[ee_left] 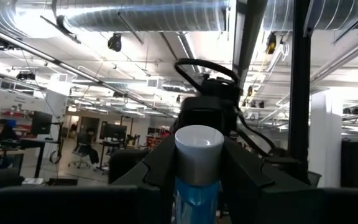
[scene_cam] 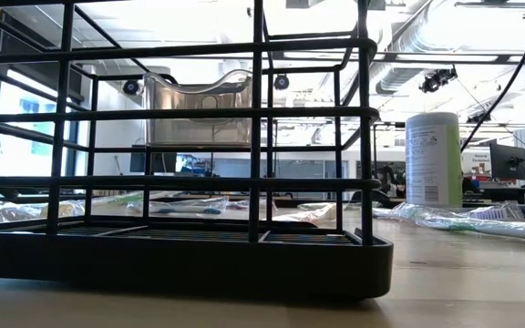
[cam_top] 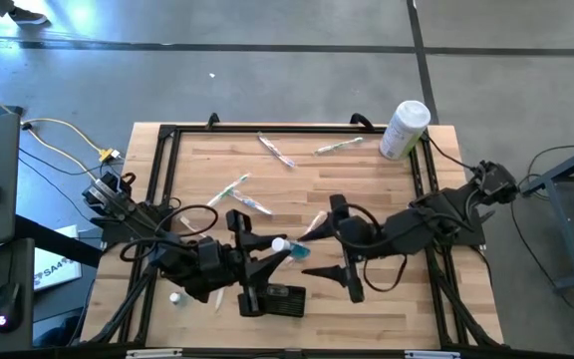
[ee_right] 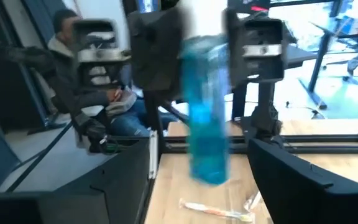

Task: Pick & Place toothbrushing station
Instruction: Put the right blue mouthwash into the black wire organizer

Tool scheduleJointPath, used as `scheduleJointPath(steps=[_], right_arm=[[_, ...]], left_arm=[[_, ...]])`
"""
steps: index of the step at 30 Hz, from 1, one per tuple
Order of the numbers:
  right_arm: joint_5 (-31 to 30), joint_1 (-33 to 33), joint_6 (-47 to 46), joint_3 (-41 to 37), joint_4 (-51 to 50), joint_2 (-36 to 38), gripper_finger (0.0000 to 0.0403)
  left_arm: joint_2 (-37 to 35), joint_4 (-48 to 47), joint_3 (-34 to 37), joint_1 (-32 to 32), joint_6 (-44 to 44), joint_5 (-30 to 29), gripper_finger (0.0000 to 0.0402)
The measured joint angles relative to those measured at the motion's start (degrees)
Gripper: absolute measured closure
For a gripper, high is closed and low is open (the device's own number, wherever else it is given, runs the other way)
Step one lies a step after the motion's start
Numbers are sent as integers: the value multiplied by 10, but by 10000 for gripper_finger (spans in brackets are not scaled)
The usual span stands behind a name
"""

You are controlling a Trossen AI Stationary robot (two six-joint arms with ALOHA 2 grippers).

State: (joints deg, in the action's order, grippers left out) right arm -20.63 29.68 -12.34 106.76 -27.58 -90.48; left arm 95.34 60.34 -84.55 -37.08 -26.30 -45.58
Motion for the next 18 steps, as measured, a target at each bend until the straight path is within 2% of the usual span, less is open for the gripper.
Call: scheduleJointPath(steps=[8, 18], right_arm=[[53, -20, 2, 0, 1, 0, 192], [89, -32, 22, 0, -7, 0, 335]], left_arm=[[0, -5, 0, 11, 13, 8, 310], [0, -6, 0, 18, 13, 15, 310]])
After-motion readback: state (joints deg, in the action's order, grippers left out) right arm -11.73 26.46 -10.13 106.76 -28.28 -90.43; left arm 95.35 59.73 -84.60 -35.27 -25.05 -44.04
